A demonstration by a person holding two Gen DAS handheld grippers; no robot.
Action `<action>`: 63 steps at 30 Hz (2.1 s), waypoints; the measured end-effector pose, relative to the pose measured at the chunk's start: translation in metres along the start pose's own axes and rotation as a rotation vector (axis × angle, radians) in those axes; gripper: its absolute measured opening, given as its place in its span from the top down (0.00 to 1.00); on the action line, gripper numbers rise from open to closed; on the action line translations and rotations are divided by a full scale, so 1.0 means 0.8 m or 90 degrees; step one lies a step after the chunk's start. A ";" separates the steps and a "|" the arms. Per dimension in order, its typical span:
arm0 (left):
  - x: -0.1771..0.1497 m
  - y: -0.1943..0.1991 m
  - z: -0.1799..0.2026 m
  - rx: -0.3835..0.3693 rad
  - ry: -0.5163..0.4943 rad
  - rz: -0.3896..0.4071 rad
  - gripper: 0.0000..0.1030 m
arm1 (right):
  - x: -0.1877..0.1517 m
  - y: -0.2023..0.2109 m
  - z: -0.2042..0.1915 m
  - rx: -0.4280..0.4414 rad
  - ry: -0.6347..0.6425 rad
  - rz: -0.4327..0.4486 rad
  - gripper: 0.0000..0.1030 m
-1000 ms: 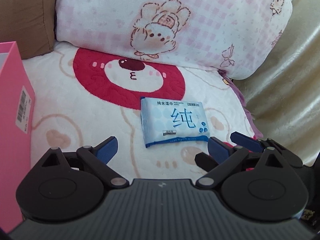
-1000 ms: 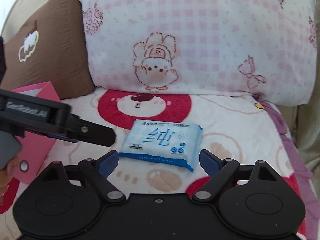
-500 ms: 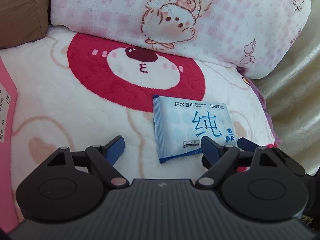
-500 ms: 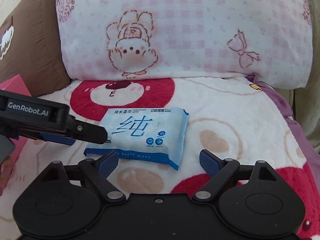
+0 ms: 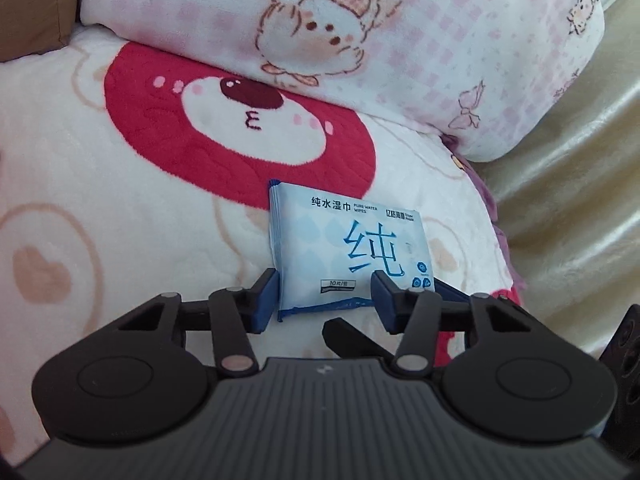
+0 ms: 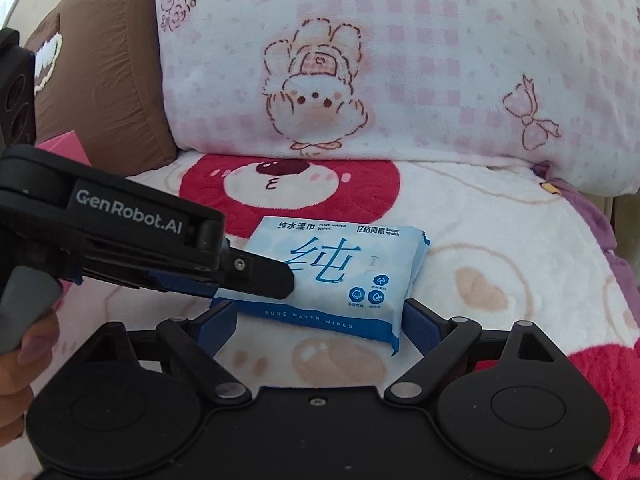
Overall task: Organize objects
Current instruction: 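Close the left tool fingers on the wet-wipes pack edge, then lift the wet-wipes pack with the left tool and carry it to the box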
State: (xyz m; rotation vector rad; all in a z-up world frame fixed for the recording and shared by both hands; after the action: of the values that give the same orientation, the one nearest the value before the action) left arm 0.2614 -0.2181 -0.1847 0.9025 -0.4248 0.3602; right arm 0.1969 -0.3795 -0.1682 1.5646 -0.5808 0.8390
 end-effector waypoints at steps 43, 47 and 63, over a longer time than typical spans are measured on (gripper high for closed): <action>-0.069 0.029 0.025 0.059 -0.054 -0.087 0.51 | -0.038 0.046 -0.037 0.034 -0.016 -0.045 0.08; -0.076 0.037 0.020 0.063 -0.038 -0.096 0.51 | -0.041 0.052 -0.050 0.023 0.012 -0.041 0.08; -0.081 0.101 0.018 0.022 0.001 -0.140 0.51 | -0.042 0.100 -0.090 0.044 0.034 -0.043 0.08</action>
State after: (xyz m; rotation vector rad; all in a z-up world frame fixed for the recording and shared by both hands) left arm 0.1646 -0.1916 -0.1551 0.9728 -0.3145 0.1672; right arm 0.1012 -0.3253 -0.1425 1.6102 -0.4634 0.8549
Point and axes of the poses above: each gripper's, at about its wrist camera, not at the fingertips, and y roughly against the way its jaws point, z to its right, x to its top, the point moved 3 cm from there along -y, roughly the way its jaws point, and after that the axes turned 4 degrees about y, right-handed, at the moved point
